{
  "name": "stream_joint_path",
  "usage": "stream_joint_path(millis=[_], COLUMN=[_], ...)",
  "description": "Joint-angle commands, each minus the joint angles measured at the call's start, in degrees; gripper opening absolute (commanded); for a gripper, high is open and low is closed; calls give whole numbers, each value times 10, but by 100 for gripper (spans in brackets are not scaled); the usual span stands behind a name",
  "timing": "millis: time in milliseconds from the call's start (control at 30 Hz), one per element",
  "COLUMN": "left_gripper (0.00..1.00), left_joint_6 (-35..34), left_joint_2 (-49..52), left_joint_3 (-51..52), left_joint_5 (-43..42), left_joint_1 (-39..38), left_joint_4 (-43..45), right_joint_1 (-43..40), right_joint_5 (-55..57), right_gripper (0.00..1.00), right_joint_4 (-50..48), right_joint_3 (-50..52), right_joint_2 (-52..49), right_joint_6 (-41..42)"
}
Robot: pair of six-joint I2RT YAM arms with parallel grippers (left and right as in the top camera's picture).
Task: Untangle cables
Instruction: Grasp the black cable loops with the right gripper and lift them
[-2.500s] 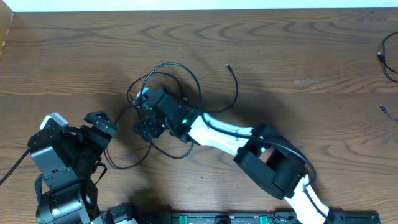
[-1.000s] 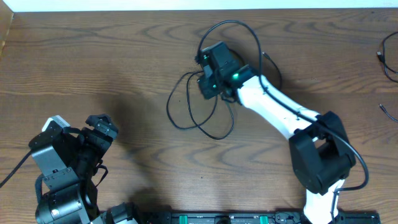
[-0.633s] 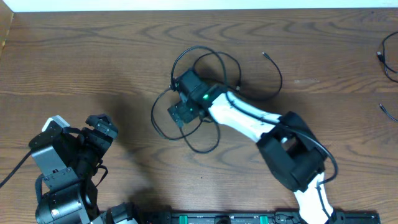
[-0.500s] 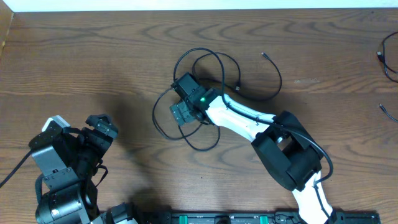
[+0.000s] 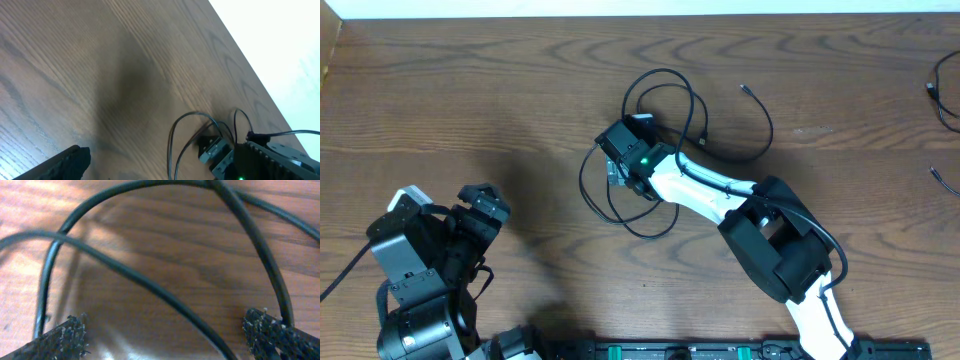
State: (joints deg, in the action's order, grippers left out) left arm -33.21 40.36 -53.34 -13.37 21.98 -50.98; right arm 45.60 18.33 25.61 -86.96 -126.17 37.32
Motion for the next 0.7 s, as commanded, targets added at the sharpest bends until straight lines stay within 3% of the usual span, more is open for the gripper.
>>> stream_joint_path(millis=[0, 267, 667], left_gripper=[96, 96, 96], left_joint_6=[-3, -3, -3], left_joint_2=[0, 0, 0], left_joint_3=[-15, -15, -16], left_joint_5=[4, 4, 4], left_joint_1=[2, 2, 2], left_joint_4=[0, 0, 0], right_joint_1=[-2, 2, 6], right_joint_5=[33, -72, -52], right_gripper=[99, 99, 99], right_joint_4=[-2, -16, 26], right_joint_3=[2, -20, -20], right_joint_2=[-21, 7, 97], right_joint_6=[66, -6, -58])
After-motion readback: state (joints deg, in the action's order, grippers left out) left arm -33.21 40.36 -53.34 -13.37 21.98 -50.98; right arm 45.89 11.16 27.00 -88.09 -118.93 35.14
